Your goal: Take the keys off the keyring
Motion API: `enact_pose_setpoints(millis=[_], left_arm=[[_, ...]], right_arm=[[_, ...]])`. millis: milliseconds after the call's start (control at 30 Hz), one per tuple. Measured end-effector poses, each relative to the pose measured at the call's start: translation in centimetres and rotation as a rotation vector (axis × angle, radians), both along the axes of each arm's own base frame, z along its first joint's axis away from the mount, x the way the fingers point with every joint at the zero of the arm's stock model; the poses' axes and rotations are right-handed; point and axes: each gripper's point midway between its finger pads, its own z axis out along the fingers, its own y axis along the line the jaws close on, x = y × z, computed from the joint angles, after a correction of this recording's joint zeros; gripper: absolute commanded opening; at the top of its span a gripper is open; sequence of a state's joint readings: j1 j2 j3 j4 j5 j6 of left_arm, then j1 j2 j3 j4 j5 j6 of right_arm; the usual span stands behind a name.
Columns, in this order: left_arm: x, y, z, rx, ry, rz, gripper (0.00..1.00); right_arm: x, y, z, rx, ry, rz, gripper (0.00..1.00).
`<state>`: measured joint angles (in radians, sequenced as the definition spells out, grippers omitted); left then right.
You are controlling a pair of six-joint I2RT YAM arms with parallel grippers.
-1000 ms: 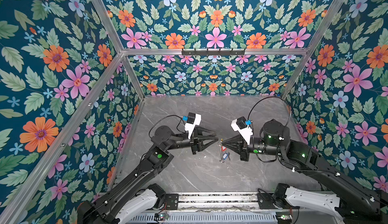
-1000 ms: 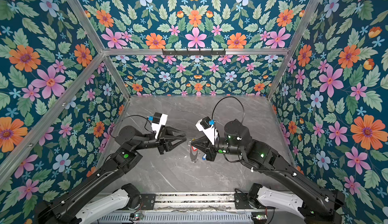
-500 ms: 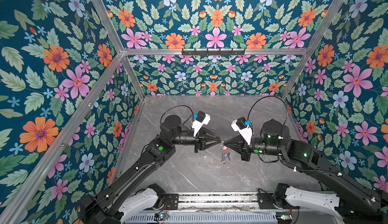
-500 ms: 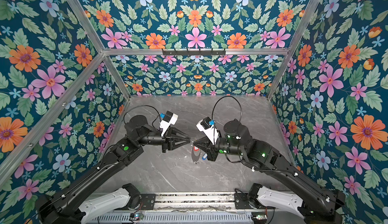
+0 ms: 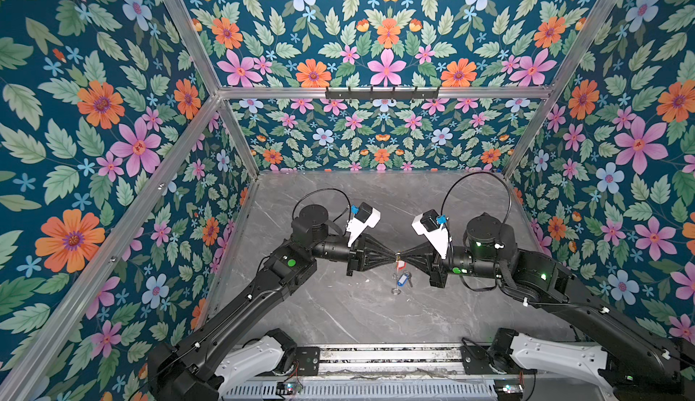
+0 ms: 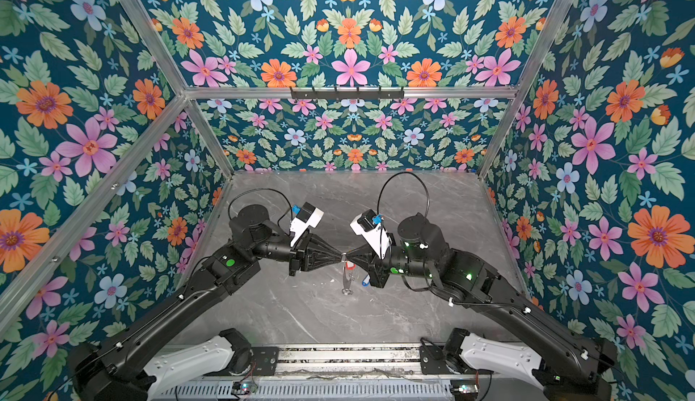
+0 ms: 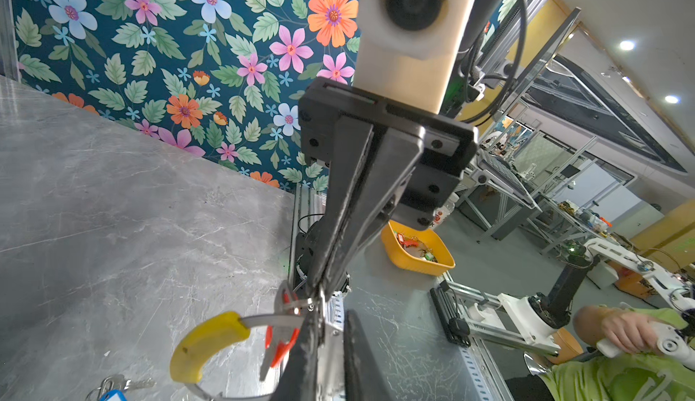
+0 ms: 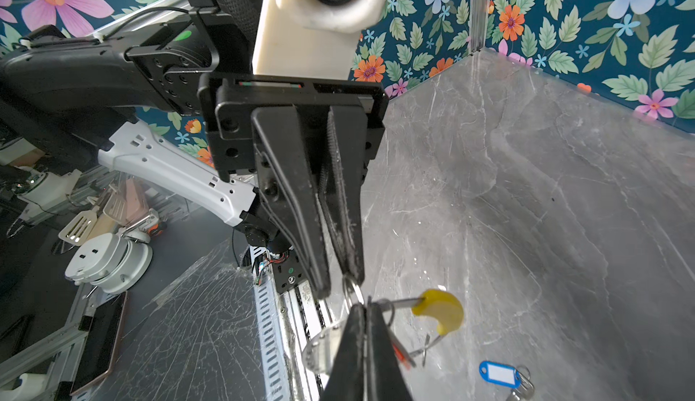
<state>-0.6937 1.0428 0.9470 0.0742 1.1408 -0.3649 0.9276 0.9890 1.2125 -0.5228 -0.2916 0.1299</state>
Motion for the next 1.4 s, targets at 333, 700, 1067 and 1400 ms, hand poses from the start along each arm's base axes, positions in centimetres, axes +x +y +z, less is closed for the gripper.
enact_pose_setpoints(millis=[333, 700, 1067, 1400], left_arm=[[0.3, -0.2, -0.3, 0.007, 0.013, 0.001, 0.09], [0.6, 0.0, -0.3, 0.005, -0.029, 0.051, 0.00], [0.0, 1.1, 0.8, -0.077, -0.122, 0.096, 0.00], [-1.2, 1.3, 1.8, -0.141, -0.137, 0.033, 0.00]], right_arm=[[0.1, 0.1, 0.0, -0.005, -0.004, -0.004, 0.00], [-0.3, 0.1, 0.2, 0.023, -0.019, 0.010, 0.16], [-1.6, -1.2, 0.9, 0.183, -0.106, 0.017, 0.44], [-1.5, -0.6, 0.1, 0.196, -0.116, 0.035, 0.55]])
